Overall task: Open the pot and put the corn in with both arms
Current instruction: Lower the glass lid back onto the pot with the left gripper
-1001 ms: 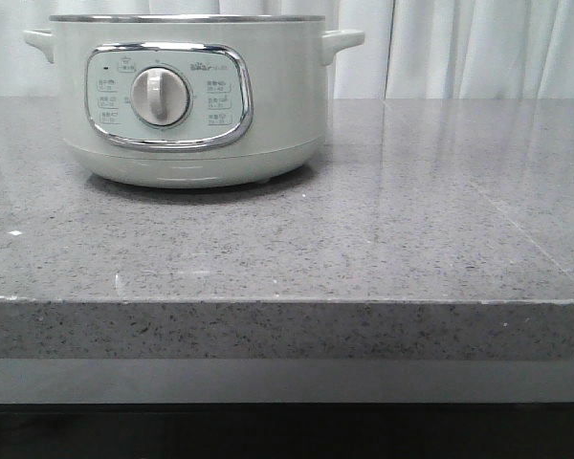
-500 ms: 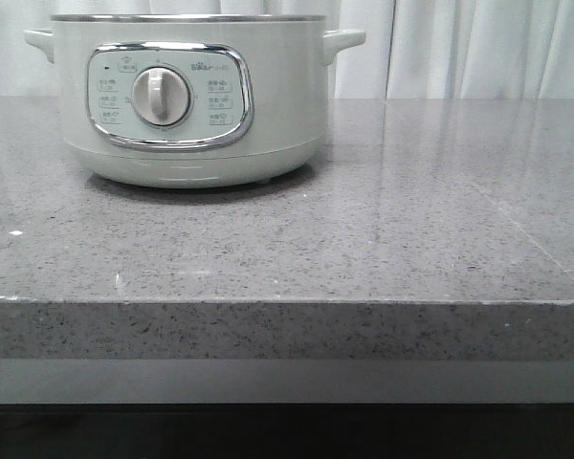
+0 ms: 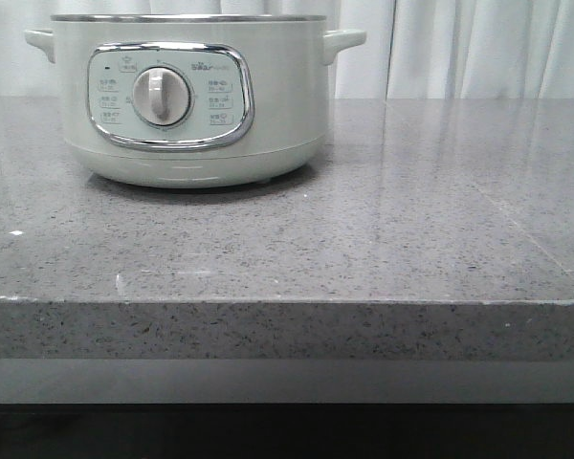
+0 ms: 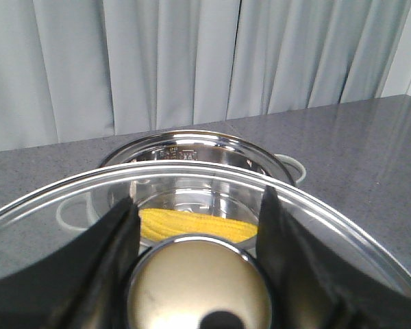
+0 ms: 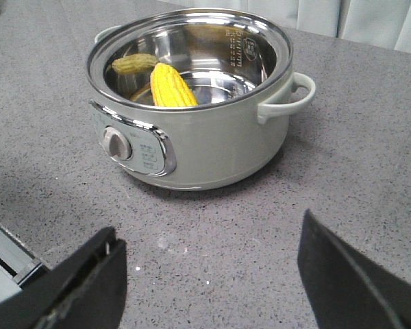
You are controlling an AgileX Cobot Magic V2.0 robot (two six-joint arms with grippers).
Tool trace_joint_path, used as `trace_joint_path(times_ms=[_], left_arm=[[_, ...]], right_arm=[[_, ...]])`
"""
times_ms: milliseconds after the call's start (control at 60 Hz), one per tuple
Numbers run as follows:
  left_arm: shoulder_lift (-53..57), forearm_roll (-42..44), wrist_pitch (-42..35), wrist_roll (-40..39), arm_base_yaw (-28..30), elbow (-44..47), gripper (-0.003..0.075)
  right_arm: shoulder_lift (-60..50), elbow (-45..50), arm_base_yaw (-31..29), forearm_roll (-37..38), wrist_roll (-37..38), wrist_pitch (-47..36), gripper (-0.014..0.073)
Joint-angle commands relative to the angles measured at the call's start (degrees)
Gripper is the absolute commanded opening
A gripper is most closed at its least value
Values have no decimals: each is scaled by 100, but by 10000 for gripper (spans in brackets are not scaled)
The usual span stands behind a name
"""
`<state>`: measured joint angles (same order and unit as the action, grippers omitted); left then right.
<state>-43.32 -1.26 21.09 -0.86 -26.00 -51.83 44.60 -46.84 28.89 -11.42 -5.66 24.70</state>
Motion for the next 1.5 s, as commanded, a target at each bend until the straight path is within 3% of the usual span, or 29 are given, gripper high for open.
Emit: trace_joint_path(times_ms=[0,717,1034,1484], left_arm=[[-427,-53,-1011,-36,-20,-534,207],[-4424,-102,-689,-36,-20,-3864,207],[-5173,-102,-1468,-36,-20,-4183,207],[-5441,-102,-1620,-36,-20,-4183,207]], right_arm=[[-41,-166,-17,7,14,-456,541],[-41,-166,-17,7,14,-456,541],[-41,-166,-17,7,14,-456,541],[-41,-166,-17,7,14,-456,541]])
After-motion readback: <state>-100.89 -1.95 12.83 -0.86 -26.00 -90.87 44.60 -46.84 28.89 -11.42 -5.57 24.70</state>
